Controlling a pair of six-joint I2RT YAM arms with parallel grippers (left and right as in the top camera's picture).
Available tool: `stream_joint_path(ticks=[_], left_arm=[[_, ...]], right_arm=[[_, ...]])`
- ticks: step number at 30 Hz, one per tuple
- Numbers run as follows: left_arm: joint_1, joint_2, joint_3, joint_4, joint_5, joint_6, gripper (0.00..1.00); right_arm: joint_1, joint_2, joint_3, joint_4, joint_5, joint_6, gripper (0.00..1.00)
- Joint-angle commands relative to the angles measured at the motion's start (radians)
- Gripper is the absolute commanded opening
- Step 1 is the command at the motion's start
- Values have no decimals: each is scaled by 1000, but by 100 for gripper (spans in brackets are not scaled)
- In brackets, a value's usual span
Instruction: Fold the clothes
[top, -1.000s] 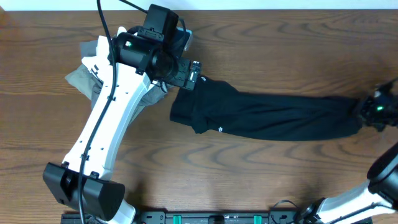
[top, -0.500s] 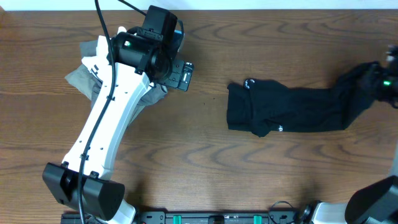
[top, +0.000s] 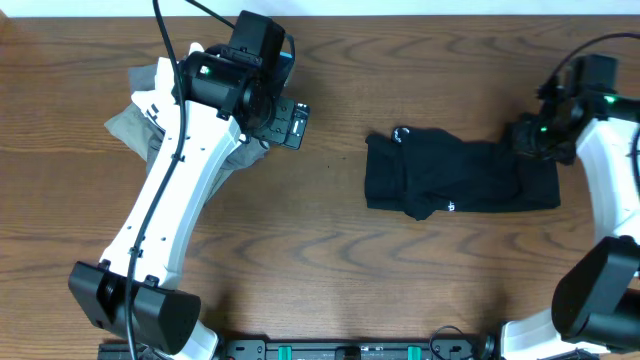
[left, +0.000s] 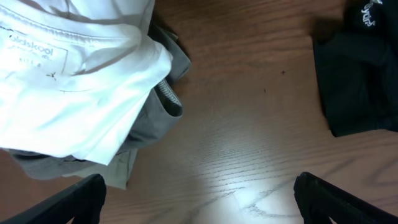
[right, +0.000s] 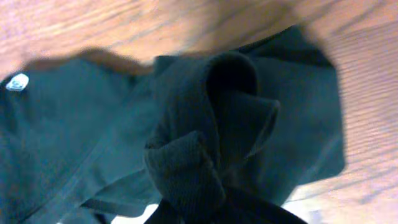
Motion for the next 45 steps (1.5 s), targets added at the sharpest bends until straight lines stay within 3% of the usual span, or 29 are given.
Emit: stream_joint_path(ticks=[1, 4, 7, 12, 18, 22, 34, 40, 42, 45], left_arm=[[5, 2, 16, -5, 70, -53, 98], [5, 5, 9, 21, 201, -53, 98], [3, 11, -31, 82, 264, -61, 98], [-3, 59, -146, 232, 299, -216, 98], [-39, 192, -292, 523, 570, -286, 98], [-79, 308, -294, 629, 680, -324, 98], [-211, 454, -294, 763, 690, -367, 98], [-298, 459, -294, 822, 633, -290, 100], [-327, 459, -294, 839, 626, -238, 92], [-362, 459, -294, 859, 609, -169, 68]], right_arm=[[46, -13, -5, -2, 14, -52, 43], [48, -43, -4, 18, 12, -56, 63], [29, -78, -4, 42, -34, -54, 64], [-4, -98, -4, 48, -95, -53, 64], [-17, -98, -5, 47, -100, -35, 63], [-17, -98, -5, 46, -99, -35, 63], [-17, -98, -5, 42, -100, -27, 59], [-16, -98, -5, 40, -100, -26, 57], [-16, -98, -5, 37, -101, -19, 56], [-16, -98, -5, 34, -107, -20, 55]])
